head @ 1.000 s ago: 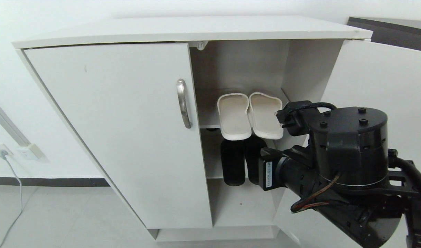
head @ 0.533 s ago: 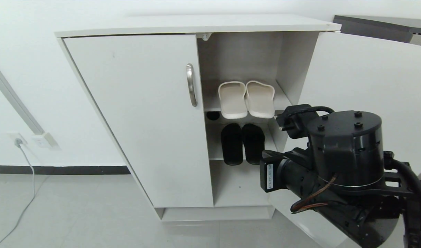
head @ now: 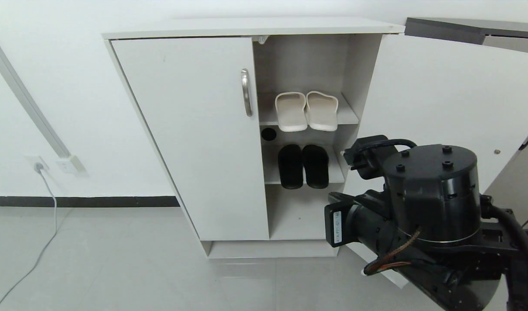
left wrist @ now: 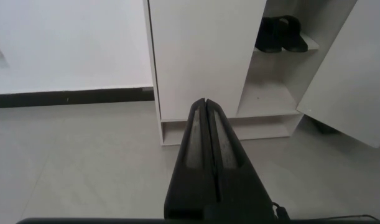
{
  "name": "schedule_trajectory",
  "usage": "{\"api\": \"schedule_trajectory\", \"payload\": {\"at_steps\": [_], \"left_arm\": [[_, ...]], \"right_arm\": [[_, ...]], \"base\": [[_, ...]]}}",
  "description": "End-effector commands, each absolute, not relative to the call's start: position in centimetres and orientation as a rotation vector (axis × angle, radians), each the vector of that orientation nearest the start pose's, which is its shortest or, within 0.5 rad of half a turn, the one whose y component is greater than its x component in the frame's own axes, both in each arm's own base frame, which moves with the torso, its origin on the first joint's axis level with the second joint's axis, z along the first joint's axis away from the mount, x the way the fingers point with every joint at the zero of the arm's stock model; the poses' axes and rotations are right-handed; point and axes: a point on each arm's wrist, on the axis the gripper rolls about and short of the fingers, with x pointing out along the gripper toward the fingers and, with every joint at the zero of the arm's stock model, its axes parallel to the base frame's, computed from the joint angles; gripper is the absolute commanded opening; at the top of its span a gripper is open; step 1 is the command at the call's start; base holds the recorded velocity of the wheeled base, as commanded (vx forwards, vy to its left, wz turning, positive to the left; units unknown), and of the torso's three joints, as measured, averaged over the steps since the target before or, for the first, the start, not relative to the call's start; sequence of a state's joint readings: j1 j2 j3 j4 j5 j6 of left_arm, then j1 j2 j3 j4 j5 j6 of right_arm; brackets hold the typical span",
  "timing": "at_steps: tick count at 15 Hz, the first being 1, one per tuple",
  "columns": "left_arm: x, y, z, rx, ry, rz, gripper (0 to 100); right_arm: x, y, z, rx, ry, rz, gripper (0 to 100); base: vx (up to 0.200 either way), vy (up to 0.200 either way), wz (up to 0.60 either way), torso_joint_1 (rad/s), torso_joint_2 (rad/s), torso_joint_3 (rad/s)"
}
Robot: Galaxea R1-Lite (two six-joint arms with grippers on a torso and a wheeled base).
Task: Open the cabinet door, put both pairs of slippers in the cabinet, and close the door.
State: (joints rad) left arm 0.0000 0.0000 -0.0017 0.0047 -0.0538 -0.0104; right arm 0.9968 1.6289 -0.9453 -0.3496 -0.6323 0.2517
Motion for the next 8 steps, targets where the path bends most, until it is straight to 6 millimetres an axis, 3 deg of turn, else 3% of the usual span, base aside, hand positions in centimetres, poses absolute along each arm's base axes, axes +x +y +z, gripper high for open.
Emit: {"api": "schedule_trajectory", "payload": {"at_steps": [1, 8], "left_arm": [[-2.29, -0.12, 7.54, -0.011, 0.003, -0.054, 0], [-2.29, -0.12, 7.54, -0.011, 0.003, -0.054, 0]], "right_arm": [[17.12, 24.05, 21.31, -0.003, 0.279, 0.328, 0], [17.23, 23.95, 21.37, 0.002, 0.259, 0.327, 0]], "base": [[0.0, 0.0, 0.0, 0.0, 0.0, 0.0], [0.0, 0.0, 0.0, 0.0, 0.0, 0.0]]}}
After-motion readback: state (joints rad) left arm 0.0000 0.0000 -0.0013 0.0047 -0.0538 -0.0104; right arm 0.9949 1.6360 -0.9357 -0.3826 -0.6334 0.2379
